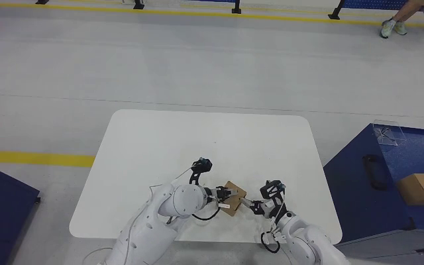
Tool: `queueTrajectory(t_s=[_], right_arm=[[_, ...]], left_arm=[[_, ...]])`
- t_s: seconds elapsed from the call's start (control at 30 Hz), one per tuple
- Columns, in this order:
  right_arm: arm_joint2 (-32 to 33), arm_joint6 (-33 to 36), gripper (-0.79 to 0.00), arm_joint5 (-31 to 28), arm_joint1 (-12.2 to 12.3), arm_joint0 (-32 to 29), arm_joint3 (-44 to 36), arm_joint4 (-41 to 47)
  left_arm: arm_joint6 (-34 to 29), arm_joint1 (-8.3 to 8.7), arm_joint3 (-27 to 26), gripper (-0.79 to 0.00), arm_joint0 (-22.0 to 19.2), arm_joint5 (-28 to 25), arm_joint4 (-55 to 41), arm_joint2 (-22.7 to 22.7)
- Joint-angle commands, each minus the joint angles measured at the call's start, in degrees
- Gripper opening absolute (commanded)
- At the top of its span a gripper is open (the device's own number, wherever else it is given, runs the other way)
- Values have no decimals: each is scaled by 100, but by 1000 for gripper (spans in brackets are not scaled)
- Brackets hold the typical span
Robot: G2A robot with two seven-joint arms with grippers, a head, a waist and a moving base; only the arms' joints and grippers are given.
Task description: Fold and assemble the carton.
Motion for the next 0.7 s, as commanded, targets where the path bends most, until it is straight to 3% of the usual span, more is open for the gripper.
queueTrajectory(t_s=[0.0,0.43,0.67], right_arm=[[-4,10,0,10,-6,9,16,-20],[130,-40,0,46,-28,-28,-59,424],[759,-419,0,379,-55,-46,19,1513]], left_arm=[[124,15,-141,0,70,-138,-43,-79],[511,26,-386,0,210,-433,-210,-235],[1832,176,-1511,0,1032,-826,2380,331]])
